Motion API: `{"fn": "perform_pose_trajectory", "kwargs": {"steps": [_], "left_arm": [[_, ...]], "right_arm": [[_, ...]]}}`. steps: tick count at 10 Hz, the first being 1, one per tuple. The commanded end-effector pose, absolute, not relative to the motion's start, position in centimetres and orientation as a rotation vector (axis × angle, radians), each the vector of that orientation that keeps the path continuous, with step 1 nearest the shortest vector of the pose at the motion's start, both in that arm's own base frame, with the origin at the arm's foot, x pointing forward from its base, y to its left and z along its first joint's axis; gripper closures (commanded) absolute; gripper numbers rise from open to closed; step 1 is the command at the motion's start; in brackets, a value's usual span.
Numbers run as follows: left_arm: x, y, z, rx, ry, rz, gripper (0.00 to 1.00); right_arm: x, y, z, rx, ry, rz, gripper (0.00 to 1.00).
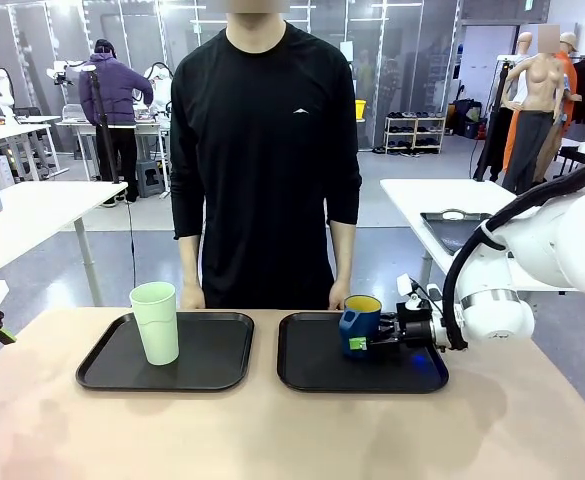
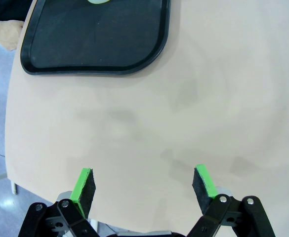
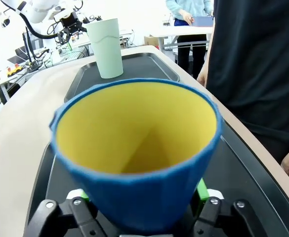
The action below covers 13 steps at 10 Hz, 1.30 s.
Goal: Sort and store the cups by type.
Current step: Pick up the Handle plastic cup and place it into the empty Flat Tray.
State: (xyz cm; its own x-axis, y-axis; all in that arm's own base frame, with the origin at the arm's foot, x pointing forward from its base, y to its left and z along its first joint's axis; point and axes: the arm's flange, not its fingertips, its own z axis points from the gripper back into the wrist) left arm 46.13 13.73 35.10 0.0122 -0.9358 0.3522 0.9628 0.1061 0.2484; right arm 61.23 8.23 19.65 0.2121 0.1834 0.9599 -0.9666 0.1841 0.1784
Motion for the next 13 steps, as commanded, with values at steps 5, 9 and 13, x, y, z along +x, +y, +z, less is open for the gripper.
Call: {"fn": "perform_pose_trajectory", "kwargs": {"steps": [5,9,13], "left_arm": [[46.3,14.0,35.1,-0.074,-0.517,-1.493,0.00],[46.3,14.0,35.1,-0.074,-0.517,-1.493,0.00],[46.3,14.0,35.1,-0.074,-0.517,-1.493,0.00]], "right_arm": [[61.0,7.6,19.9,1.027,-0.980,1.021,0.00],[60.1,6.5,20.5,1.032,-0.964,1.027,0.00],[58.8,4.5,21.7,1.051,-0.974,1.021,0.00]]}}
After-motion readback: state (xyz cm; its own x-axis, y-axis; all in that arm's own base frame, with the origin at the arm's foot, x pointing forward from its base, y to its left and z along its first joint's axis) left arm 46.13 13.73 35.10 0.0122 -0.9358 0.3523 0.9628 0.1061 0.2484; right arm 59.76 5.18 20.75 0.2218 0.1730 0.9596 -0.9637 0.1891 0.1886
